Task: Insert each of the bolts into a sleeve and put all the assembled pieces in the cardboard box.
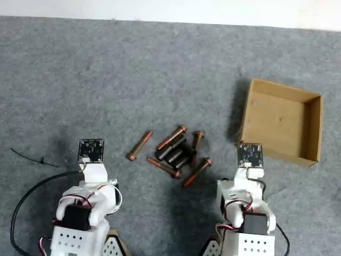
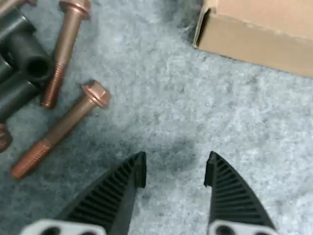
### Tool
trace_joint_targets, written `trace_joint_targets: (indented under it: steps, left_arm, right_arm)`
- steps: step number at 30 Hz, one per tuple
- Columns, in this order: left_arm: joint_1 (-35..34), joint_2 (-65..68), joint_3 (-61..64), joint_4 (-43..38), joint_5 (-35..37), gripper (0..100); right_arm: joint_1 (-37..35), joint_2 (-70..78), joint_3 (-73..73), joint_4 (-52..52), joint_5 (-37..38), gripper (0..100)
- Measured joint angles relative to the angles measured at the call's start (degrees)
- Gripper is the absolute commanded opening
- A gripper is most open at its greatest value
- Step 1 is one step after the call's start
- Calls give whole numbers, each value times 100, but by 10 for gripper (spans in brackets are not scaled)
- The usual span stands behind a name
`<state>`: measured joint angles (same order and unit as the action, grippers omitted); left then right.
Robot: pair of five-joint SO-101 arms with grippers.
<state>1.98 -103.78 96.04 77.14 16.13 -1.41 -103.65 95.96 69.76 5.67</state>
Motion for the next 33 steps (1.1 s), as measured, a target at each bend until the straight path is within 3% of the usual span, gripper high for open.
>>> trace_joint_targets:
  steps: [13,22,27,33]
  left_arm:
    - [-246,0,-132,0,0,6]
    - [-1389,-18,-1749,158,0,7]
    - [-1486,-62,-2760,158,0,6]
    - [-1688,-62,-2866,-35,0,6]
  right_arm:
    - [-18,0,0,0,0,187]
    - [-18,0,0,0,0,187]
    - [-18,0,0,0,0,187]
    - [-18,0,0,0,0,187]
